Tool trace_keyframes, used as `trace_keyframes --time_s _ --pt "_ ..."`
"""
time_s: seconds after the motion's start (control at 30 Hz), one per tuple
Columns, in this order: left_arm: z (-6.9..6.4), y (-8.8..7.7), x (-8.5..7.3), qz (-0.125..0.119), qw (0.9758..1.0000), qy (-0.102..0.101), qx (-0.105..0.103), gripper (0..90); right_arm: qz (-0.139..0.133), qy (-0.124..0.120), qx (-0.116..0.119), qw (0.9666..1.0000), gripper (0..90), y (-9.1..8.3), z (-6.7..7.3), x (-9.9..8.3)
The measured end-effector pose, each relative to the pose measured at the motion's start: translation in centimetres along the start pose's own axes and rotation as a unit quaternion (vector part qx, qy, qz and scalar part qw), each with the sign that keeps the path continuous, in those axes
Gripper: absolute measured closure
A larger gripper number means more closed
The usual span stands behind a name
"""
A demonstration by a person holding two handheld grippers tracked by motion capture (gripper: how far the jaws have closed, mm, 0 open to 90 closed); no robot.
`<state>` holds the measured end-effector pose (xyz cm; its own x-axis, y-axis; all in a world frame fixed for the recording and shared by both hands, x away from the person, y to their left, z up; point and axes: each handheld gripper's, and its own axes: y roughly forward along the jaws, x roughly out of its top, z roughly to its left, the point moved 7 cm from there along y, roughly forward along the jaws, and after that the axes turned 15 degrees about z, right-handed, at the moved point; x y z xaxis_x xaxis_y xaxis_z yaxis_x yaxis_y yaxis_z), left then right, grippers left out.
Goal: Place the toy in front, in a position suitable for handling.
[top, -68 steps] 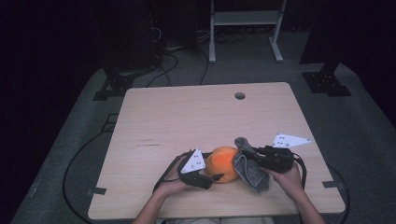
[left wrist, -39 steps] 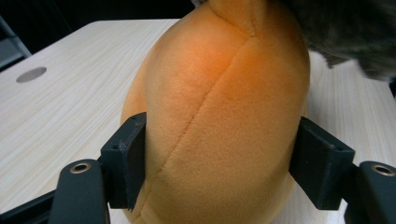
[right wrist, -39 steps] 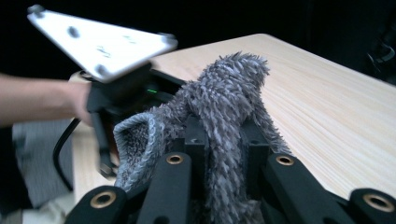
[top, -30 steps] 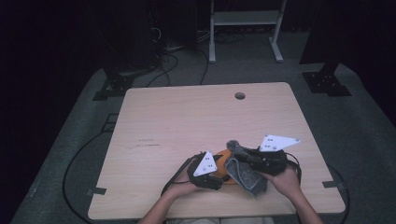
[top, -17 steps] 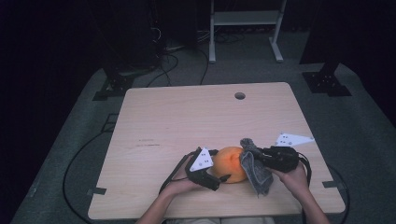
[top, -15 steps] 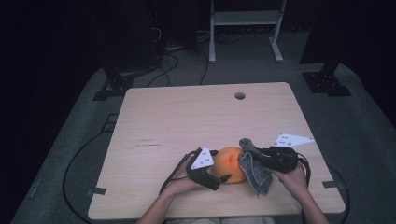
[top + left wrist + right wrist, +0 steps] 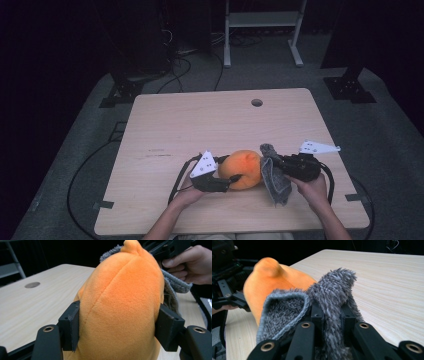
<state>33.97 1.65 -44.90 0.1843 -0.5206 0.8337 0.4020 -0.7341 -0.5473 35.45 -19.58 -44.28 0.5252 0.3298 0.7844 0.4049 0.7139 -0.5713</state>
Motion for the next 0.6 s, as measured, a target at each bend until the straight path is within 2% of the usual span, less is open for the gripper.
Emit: trace_keyframes --time_s 0.03,0.1,0.17,0.23,0.33,0.37,0.43,0.53,0.6 --pt "0.1 -0.2 0.0 0.011 0.9998 0.011 0.011 31.9 -0.007 -0.006 -0.001 1.0000 77.0 -0.3 0.2 0.3" --pt "0.2 -0.4 0.0 0.033 0.9988 0.023 0.028 31.5 -0.041 -0.018 0.006 0.9990 77.1 -1.6 1.4 1.8" --pt "0.1 -0.3 -0.1 0.039 0.9984 0.028 0.029 31.5 -0.058 -0.041 0.017 0.9973 77.1 -2.1 3.0 3.1" --pt "-0.3 0.0 -0.1 0.053 0.9977 0.031 0.026 31.5 -0.062 -0.061 0.029 0.9958 77.1 -2.0 4.6 3.9" --pt "-0.9 0.2 -0.2 0.075 0.9955 0.048 0.033 31.2 -0.040 -0.093 0.031 0.9944 77.1 -0.6 6.8 4.3" --pt "-1.1 0.3 -0.3 0.078 0.9952 0.047 0.033 30.8 -0.029 -0.100 0.028 0.9941 77.0 -0.1 7.2 4.3" --pt "-1.0 0.2 -0.5 0.089 0.9943 0.046 0.036 30.2 -0.013 -0.109 0.008 0.9939 77.0 0.8 7.3 4.1" --pt "-1.0 0.3 -1.0 0.092 0.9946 0.041 0.027 28.8 0.007 -0.101 0.001 0.9949 77.1 1.7 6.6 3.3" --pt "-1.1 0.4 -1.2 0.092 0.9949 0.039 0.016 25.4 0.014 -0.091 0.007 0.9957 77.1 2.2 5.9 2.8"
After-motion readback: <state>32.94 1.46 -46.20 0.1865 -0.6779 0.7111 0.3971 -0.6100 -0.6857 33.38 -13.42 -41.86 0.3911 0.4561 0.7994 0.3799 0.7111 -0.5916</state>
